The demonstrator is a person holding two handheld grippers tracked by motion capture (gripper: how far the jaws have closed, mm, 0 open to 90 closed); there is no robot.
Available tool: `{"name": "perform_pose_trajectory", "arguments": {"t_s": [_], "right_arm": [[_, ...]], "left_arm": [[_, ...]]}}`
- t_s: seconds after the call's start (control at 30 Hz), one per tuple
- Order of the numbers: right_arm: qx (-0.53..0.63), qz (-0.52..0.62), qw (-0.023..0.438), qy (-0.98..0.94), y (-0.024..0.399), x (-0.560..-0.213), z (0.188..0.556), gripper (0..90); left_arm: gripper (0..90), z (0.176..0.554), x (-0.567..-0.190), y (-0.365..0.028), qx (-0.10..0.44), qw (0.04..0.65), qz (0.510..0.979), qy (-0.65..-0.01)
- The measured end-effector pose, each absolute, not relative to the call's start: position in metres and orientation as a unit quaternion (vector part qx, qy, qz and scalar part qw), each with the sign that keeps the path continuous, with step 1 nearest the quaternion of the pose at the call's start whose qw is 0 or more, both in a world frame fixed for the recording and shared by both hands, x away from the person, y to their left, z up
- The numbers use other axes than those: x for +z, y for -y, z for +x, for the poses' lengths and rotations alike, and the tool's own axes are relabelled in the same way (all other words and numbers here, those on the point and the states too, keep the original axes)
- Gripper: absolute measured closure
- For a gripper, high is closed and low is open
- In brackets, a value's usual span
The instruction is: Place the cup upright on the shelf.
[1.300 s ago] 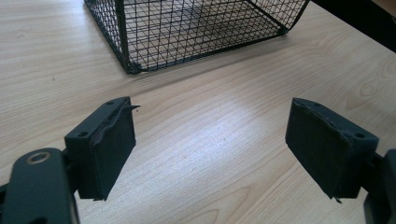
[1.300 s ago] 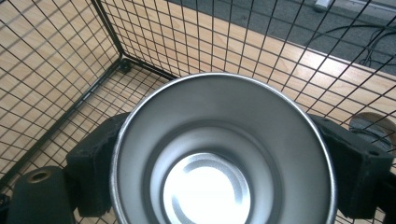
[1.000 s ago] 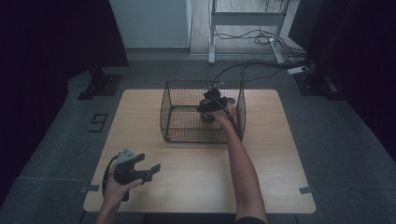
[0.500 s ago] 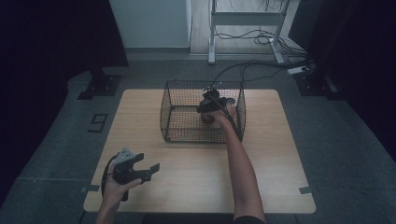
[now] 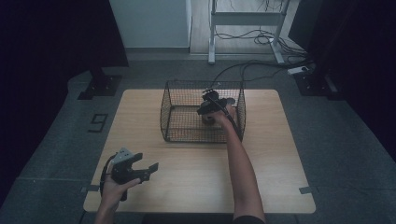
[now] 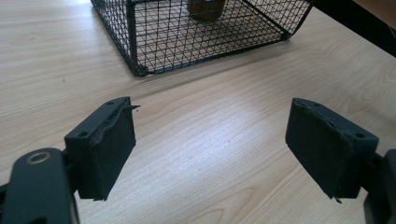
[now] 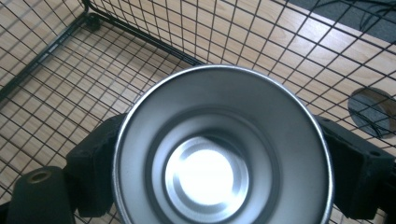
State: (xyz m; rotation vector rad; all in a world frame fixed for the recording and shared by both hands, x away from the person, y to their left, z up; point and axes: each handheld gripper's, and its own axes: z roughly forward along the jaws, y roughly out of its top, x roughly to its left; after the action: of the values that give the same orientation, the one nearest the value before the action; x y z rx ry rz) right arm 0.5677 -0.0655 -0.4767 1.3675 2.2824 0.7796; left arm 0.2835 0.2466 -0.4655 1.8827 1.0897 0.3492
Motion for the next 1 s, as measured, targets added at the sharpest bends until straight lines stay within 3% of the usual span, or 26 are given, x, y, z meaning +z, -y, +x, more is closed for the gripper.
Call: {"name": "perform_pose_trajectory", "arguments": {"t_s": [0.3,0.63,1.0], "right_arm": [[0.264,0.488,0.179,-0.813,0.068,-0.475,0.567,12.3],[0.315,0.492,0.185,-0.790,0.076,-0.462,0.562,4.6],[0.363,0.475,0.196,-0.777,0.084,-0.440,0.541,6.5]], "left_arm": [[16.2,0.283,-0.465,-0.249,0.142,0.453,0.760,-0.444],[16.3,0.284,-0.465,-0.250,0.144,0.452,0.760,-0.445],[16.3,0.284,-0.466,-0.248,0.146,0.449,0.761,-0.444]]}}
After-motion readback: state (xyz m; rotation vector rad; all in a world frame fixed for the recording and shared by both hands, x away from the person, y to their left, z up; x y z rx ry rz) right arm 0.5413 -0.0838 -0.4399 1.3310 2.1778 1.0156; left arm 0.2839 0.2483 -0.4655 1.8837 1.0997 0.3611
